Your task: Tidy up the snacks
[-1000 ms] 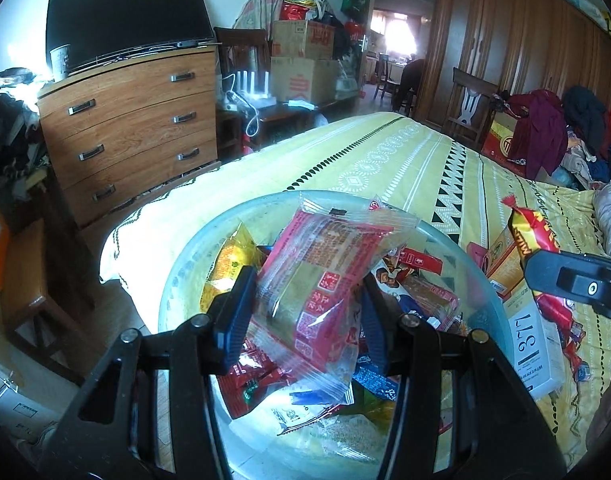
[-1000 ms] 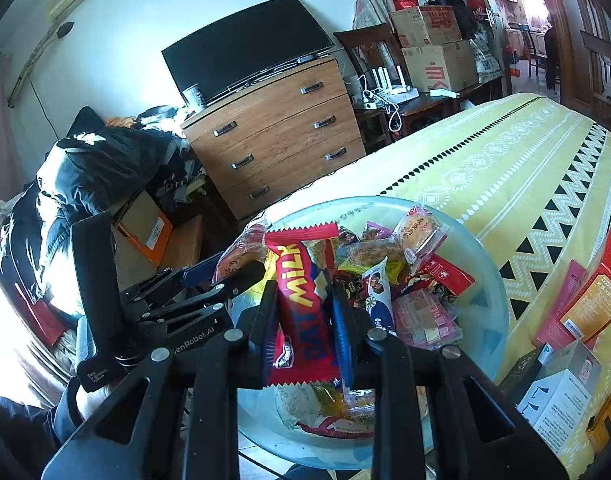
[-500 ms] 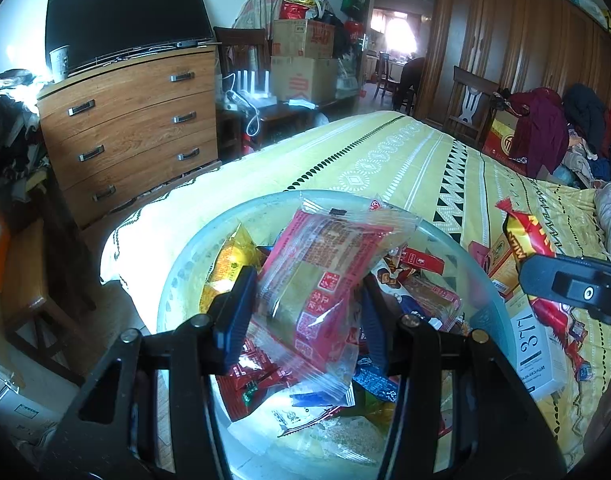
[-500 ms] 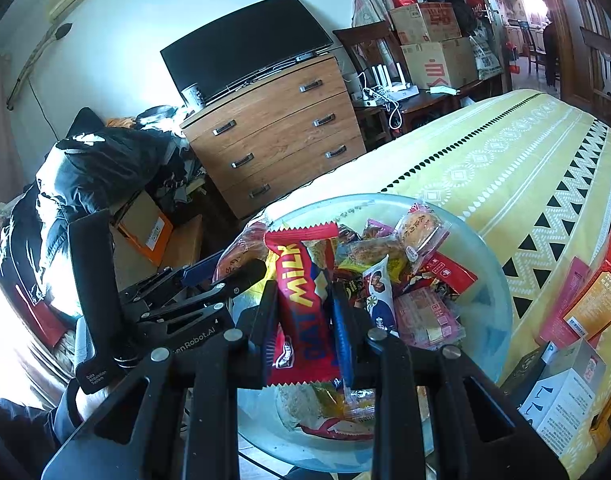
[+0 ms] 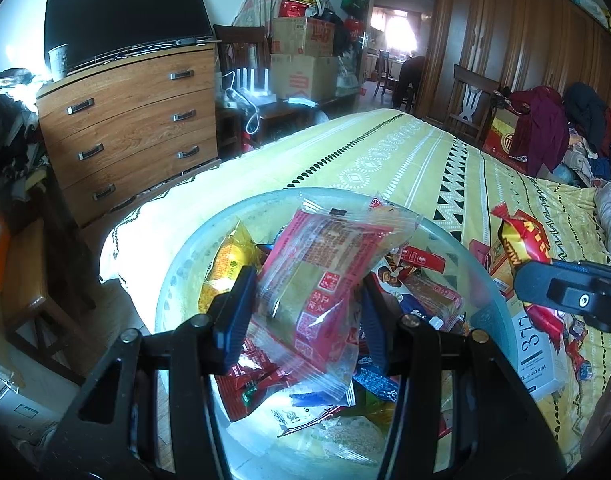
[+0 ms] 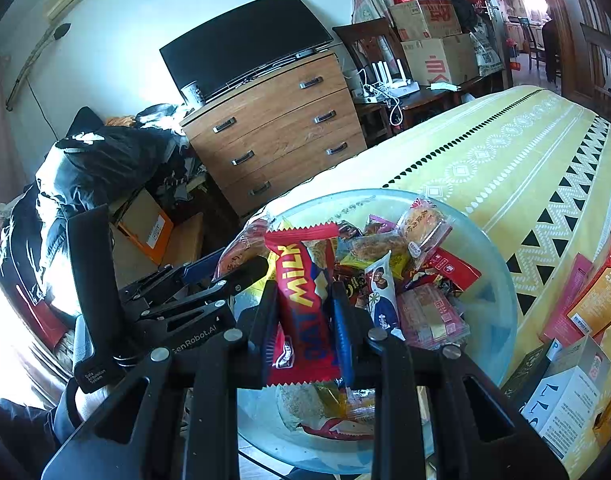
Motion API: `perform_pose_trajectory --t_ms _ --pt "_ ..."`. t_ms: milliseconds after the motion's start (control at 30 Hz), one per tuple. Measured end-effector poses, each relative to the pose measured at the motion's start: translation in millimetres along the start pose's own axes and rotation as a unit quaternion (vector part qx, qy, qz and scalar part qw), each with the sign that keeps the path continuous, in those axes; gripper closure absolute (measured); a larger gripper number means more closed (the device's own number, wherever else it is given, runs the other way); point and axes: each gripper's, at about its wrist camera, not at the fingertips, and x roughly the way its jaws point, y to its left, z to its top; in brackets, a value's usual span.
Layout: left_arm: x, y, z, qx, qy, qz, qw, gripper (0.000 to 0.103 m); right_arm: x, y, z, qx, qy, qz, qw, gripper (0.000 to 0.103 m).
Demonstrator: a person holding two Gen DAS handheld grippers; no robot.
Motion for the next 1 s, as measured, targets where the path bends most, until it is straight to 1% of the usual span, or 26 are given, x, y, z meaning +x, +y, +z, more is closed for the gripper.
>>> perform_pose_trajectory --t_ms 500,533,667,733,767,833,867,900,933,967,1000 --pt "1 -1 -1 -0.001 0.003 0.000 1.0000 0.052 3 -2 -1 0.004 0.004 -0.002 1.000 0.074" --pt "1 -1 -2 -0.002 0.004 0.001 1.0000 0.052 3 -2 0 0.004 0.004 -0.002 1.000 0.071" --pt "3 2 -3 -0.005 0.007 0.005 0.9999 0.050 5 -1 -1 0.004 0.005 -0.002 1.000 0.069" --pt "4 4 -4 -0.009 0.009 0.011 0.9999 0.050 7 -2 -2 0.006 0.007 0.000 1.000 0.063" --pt "5 4 -4 -0.010 0.009 0.012 0.9998 0.048 7 -2 -3 0.008 0.005 0.000 1.000 0.063" --pt "5 5 -4 -0.013 0.007 0.016 0.9998 0.036 7 -2 -4 0.010 0.005 0.002 1.000 0.060" --pt "4 5 -3 -0.015 0.004 0.020 0.9997 0.024 7 -2 -5 0.009 0.005 0.002 1.000 0.058" --pt "2 4 -3 -0.016 -0.002 0.023 0.9996 0.015 6 -3 -6 0.009 0.003 0.001 1.000 0.054" --pt "1 4 -3 -0.016 -0.007 0.026 0.9995 0.011 3 -4 -9 0.012 0.001 0.001 1.000 0.046" --pt "0 2 -4 -0.016 -0.012 0.028 0.9994 0.008 1 -6 -11 0.016 -0.003 0.001 1.000 0.043" --pt "0 1 -4 -0.016 -0.014 0.028 0.9994 0.007 -3 -8 -14 0.020 -0.007 0.000 1.000 0.042"
